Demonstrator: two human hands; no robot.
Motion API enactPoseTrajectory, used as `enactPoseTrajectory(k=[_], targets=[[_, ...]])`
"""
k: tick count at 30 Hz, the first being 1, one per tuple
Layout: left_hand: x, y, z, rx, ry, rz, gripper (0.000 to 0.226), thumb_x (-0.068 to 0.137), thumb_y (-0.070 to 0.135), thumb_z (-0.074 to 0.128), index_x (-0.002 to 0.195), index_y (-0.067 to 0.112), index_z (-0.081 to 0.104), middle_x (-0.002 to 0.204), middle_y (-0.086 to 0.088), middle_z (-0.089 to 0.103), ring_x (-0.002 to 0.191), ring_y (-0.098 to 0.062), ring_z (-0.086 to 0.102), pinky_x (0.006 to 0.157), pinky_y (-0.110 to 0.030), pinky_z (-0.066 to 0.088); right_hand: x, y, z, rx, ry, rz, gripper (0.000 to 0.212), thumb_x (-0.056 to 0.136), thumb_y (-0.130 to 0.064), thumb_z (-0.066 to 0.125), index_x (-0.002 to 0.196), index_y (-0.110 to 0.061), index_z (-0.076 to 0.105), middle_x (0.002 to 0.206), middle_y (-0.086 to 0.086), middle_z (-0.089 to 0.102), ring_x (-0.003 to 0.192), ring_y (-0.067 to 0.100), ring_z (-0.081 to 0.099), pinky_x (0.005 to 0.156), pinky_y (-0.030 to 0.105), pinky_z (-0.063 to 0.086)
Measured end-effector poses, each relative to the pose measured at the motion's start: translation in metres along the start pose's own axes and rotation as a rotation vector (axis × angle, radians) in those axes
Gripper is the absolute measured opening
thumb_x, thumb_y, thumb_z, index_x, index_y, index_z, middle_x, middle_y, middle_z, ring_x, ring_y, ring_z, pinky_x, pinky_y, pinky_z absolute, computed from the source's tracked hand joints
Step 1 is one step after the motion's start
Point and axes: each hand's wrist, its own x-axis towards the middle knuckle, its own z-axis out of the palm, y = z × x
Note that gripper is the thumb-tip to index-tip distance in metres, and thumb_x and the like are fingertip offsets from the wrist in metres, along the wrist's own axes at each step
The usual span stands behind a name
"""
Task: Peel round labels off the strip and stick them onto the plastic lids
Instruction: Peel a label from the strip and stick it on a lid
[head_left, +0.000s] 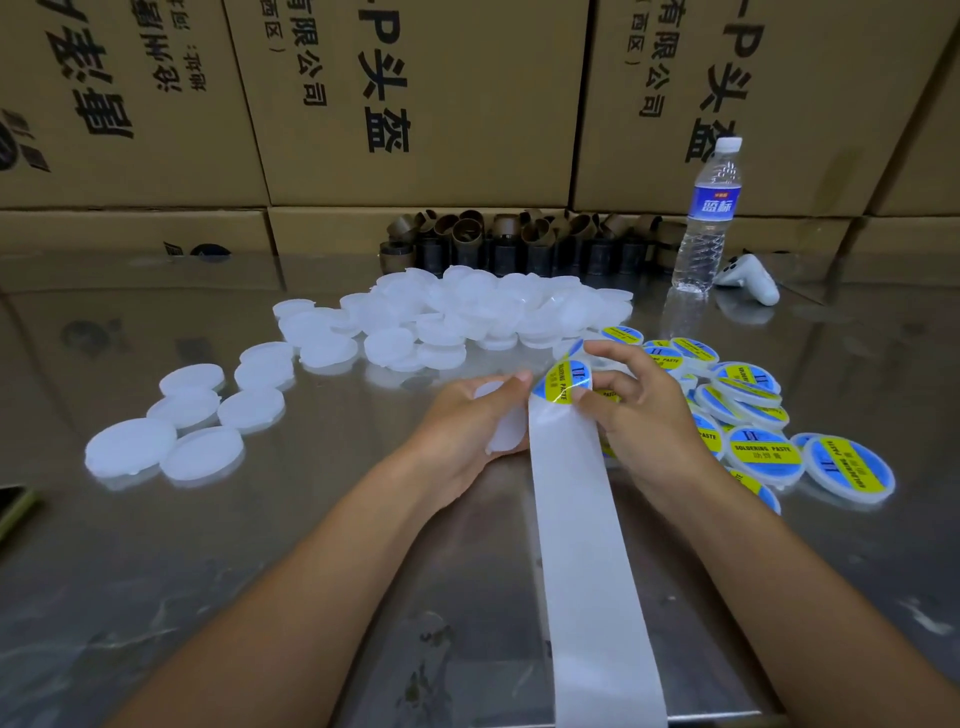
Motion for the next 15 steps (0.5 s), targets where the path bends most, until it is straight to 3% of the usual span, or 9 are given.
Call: enactPoseTrajectory(k=[4,9,11,15], targets=[[-0.0019,0.0005,0.002,-0.004,-0.123,-0.074,0.028,0.096,0.022,0.053,0.103,-0.001,0.067,0.099,-0.015,0.072,0.084,-0.021,0.07,0.073,-0.028,0.059,-0.0014,-0.0015,0.0017,0.054,-0.062,-0.015,0.033,0.088,0.004,0.059,0.101,-0.026,0.058,0.069,-0.012,0.067,0.062,0.006,0.061,0.054,0.019,0.049],[-0.0013,-0.0004,0.0032,-0.094,-0.025,-0.055,0.023,0.091,0.009,0.061,0.111,-0.001,0.064,0.1,-0.017,0.071,0.079,-0.021,0.07,0.072,-0.029,0.059,-0.0008,-0.0025,0.0026,0.011,-0.031,-0.046,0.025,0.086,0.002,0.062,0.09,-0.022,0.062,0.068,-0.007,0.063,0.066,0.012,0.056,0.064,0.025,0.048],[-0.0013,-0.0024,0.0055,-0.059,0.041,-0.026,0.025,0.089,0.004,0.062,0.113,0.0,0.064,0.099,-0.017,0.07,0.079,-0.022,0.068,0.072,-0.03,0.059,0.0001,-0.001,0.0034,-0.096,0.049,-0.101,0.018,0.087,-0.004,0.063,0.084,-0.022,0.062,0.066,-0.007,0.06,0.063,0.009,0.054,0.064,0.023,0.046],[-0.0034,-0.0046,0.01,0.096,0.114,0.031,0.024,0.087,0.002,0.065,0.11,0.01,0.065,0.113,-0.021,0.067,0.093,-0.027,0.065,0.092,-0.047,0.053,-0.0019,0.0042,0.0026,-0.436,0.191,-0.354,0.009,0.085,-0.012,0.067,0.089,-0.019,0.063,0.073,-0.004,0.055,0.064,0.003,0.05,0.061,0.011,0.04]])
